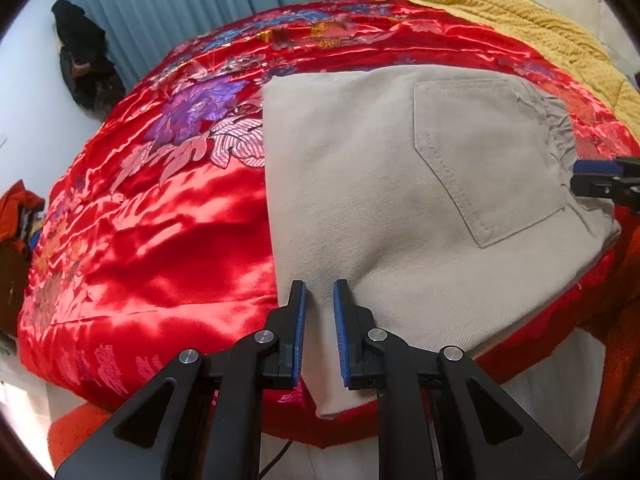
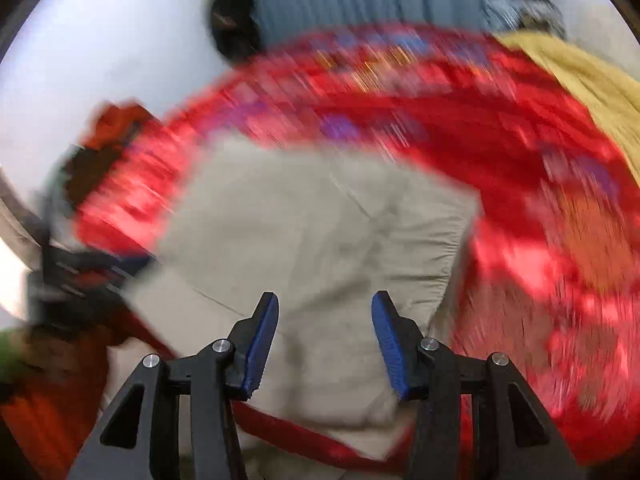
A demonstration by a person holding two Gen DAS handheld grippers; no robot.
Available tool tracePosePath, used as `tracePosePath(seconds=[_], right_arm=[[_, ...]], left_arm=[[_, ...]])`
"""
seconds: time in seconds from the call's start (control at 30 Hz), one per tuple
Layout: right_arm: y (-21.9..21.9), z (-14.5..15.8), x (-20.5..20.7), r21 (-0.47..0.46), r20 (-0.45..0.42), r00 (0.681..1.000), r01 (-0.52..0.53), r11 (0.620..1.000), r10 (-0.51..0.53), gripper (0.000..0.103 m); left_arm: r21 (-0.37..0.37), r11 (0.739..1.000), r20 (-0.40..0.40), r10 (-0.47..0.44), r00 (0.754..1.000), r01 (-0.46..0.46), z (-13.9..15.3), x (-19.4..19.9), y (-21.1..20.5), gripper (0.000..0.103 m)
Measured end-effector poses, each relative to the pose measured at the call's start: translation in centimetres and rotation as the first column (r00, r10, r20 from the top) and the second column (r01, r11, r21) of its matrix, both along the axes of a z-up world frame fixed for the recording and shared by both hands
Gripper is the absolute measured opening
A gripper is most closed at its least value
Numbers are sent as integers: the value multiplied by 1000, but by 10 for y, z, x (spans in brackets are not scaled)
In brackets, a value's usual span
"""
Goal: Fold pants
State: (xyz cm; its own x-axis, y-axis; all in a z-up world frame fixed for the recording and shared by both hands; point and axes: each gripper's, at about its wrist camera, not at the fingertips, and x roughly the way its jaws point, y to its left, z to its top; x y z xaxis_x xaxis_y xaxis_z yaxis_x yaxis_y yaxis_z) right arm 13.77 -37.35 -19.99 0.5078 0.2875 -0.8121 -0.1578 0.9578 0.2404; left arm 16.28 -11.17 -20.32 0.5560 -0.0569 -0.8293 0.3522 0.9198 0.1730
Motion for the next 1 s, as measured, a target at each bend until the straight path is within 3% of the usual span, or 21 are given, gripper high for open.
tracePosePath(seconds=[0.1, 0.37, 0.43, 0.5, 0.6, 0.67, 0.73, 0.93, 1.0], right_arm=[[-8, 0, -2, 46, 22, 999, 32, 998, -33, 39], [-4, -1, -8, 20, 57, 997, 41, 999, -42, 39], [-4, -3, -9, 22, 63, 997, 48, 999, -49, 39], [-2, 0, -11, -1, 64, 997, 46, 999, -45, 39], [2, 11, -18, -21, 57, 997, 46, 999, -45, 42], [-2, 20, -25, 33, 50, 997, 50, 998, -52, 56], [-13, 32, -39, 105, 70, 995, 68, 992, -76, 60], [-55, 37, -56, 271, 32, 983, 165, 948, -180, 65], [-85, 31, -53, 351, -19, 965, 252, 902, -262, 65]], left_arm=[[-2, 1000, 0, 1, 1000, -1, 0, 0, 0, 14], [4, 1000, 4, -2, 1000, 2, -1, 0, 1, 18], [16, 1000, 8, 9, 1000, -9, 0, 0, 2, 28], [13, 999, -4, 38, 999, -38, 4, 3, 10, 49], [-87, 993, -68, 79, 995, -85, 16, 7, 33, 69], [-146, 982, -101, 105, 989, -119, 21, 10, 48, 70], [-176, 972, -128, 135, 983, -156, 23, 15, 63, 71], [-253, 943, -216, 161, 963, -214, 23, 37, 88, 71], [-306, 924, -254, 152, 955, -229, 26, 49, 95, 71]])
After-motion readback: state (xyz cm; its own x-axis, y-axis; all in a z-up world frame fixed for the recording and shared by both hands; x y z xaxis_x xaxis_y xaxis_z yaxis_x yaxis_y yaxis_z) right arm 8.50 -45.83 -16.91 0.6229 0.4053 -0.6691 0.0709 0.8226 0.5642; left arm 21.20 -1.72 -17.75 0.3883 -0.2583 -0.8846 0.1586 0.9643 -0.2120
